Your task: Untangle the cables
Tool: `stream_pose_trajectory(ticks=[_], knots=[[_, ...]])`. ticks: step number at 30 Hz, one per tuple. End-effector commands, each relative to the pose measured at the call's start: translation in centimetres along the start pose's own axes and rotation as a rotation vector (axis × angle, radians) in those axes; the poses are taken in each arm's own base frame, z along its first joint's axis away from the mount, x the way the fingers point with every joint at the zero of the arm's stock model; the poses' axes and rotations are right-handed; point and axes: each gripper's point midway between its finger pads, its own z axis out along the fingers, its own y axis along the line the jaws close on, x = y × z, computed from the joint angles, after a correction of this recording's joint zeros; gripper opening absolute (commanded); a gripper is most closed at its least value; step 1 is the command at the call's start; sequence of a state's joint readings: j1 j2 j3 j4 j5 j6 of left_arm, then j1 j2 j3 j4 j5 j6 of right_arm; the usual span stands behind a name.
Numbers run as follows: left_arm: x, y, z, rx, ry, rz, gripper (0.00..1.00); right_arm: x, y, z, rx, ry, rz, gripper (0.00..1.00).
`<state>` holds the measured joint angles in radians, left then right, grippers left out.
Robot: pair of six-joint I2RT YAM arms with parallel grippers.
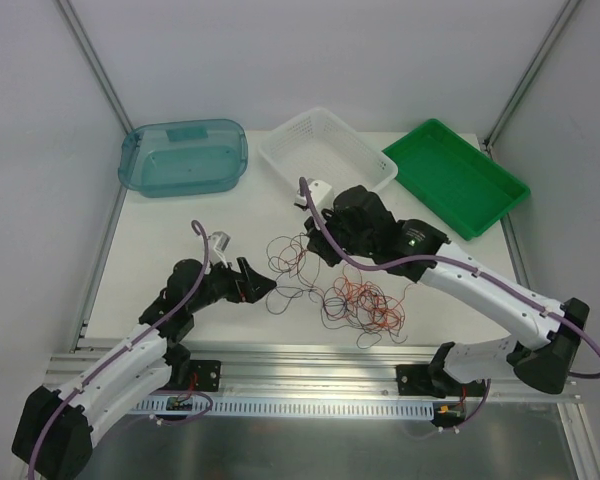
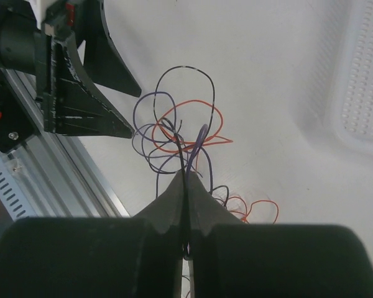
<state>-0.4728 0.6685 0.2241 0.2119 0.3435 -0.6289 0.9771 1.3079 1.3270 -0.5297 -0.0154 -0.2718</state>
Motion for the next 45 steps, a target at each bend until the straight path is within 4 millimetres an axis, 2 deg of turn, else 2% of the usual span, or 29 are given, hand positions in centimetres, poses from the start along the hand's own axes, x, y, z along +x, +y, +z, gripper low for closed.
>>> stream_pose_trajectory(ticks=[1, 5, 10, 13, 14, 17, 18, 19, 20, 21, 23, 24, 25, 26, 27, 28, 29, 32, 33, 36, 39, 42, 43, 45], knots=[[-2.3, -1.2, 0.7, 0.080, -0.149, 0.072, 0.85, -2.9, 0.3, -2.3, -0.001, -0.115, 0.075, 0.01], [-1.8, -1.2, 1.4, 0.081, -0.126, 0.069, 0.83, -3.5, 0.8, -2.9, -0.023, -0.146, 0.107, 0.01], [-1.8, -3.2, 2.1, 0.161, -0.123, 0.080, 0.79, -4.2, 1.1, -3.4, -0.039, -0.188, 0.130, 0.01], [-0.7, -3.4, 3.0, 0.156, -0.070, 0.064, 0.73, -4.1, 1.1, -3.3, -0.038, -0.191, 0.141, 0.01], [-0.6, -4.1, 3.2, 0.170, -0.060, 0.068, 0.72, -4.0, 1.1, -3.2, -0.040, -0.189, 0.146, 0.01], [-0.2, -4.0, 4.1, 0.145, -0.046, 0.062, 0.62, -4.3, 1.3, -3.4, -0.049, -0.208, 0.155, 0.01], [-0.1, -4.2, 4.2, 0.144, -0.044, 0.057, 0.45, -4.2, 1.2, -3.4, -0.043, -0.207, 0.159, 0.01], [-0.2, -4.2, 4.3, 0.138, -0.049, 0.053, 0.34, -4.0, 1.2, -3.6, -0.039, -0.209, 0.159, 0.01], [-0.7, -4.0, 4.4, 0.122, -0.071, 0.049, 0.18, -3.9, 0.6, -3.7, -0.010, -0.210, 0.162, 0.01], [-1.1, -4.0, 4.3, 0.112, -0.090, 0.045, 0.00, -2.7, -0.3, -3.5, 0.042, -0.181, 0.165, 0.01], [-1.6, -2.8, 3.6, 0.026, -0.108, 0.033, 0.00, -1.9, -2.3, -4.6, 0.143, -0.188, 0.183, 0.01], [-2.3, 1.7, 1.9, -0.260, -0.132, 0.000, 0.00, 0.1, -4.9, -6.1, 0.233, -0.173, 0.246, 0.01], [-3.3, 2.8, 1.6, -0.327, -0.188, 0.003, 0.00, 0.6, -5.0, -6.2, 0.245, -0.155, 0.246, 0.01], [-4.0, 4.4, 0.5, -0.426, -0.215, -0.027, 0.00, 1.9, -7.1, -6.9, 0.310, -0.147, 0.311, 0.01], [-5.7, 4.7, -0.9, -0.483, -0.274, -0.045, 0.00, 2.6, -8.2, -7.7, 0.349, -0.145, 0.342, 0.01], [-4.6, 7.1, -2.7, -0.606, -0.229, -0.055, 0.00, 3.0, -9.2, -9.5, 0.393, -0.176, 0.368, 0.01], [-6.4, 8.2, -4.4, -0.655, -0.306, -0.103, 0.00, 4.3, -10.9, -10.7, 0.461, -0.162, 0.412, 0.01], [-6.5, 10.6, -7.3, -0.760, -0.332, -0.183, 0.00, 6.2, -12.6, -13.5, 0.559, -0.151, 0.456, 0.01], [-7.4, 11.5, -8.6, -0.794, -0.385, -0.219, 0.00, 6.6, -13.4, -14.4, 0.592, -0.153, 0.472, 0.01], [-7.9, 12.8, -10.3, -0.867, -0.397, -0.261, 0.00, 7.5, -14.2, -16.2, 0.654, -0.147, 0.503, 0.01], [-8.4, 12.7, -10.7, -0.888, -0.369, -0.278, 0.00, 7.8, -14.6, -17.2, 0.682, -0.155, 0.521, 0.01], [-10.2, 12.4, -12.1, -0.937, -0.399, -0.258, 0.00, 8.5, -14.5, -16.3, 0.665, -0.109, 0.529, 0.04], [-10.8, 12.2, -12.5, -0.933, -0.406, -0.250, 0.00, 9.1, -14.5, -15.9, 0.661, -0.075, 0.534, 0.10], [-12.9, 10.3, -12.6, -0.874, -0.439, -0.224, 0.00, 10.5, -14.1, -14.1, 0.619, 0.003, 0.544, 0.19]])
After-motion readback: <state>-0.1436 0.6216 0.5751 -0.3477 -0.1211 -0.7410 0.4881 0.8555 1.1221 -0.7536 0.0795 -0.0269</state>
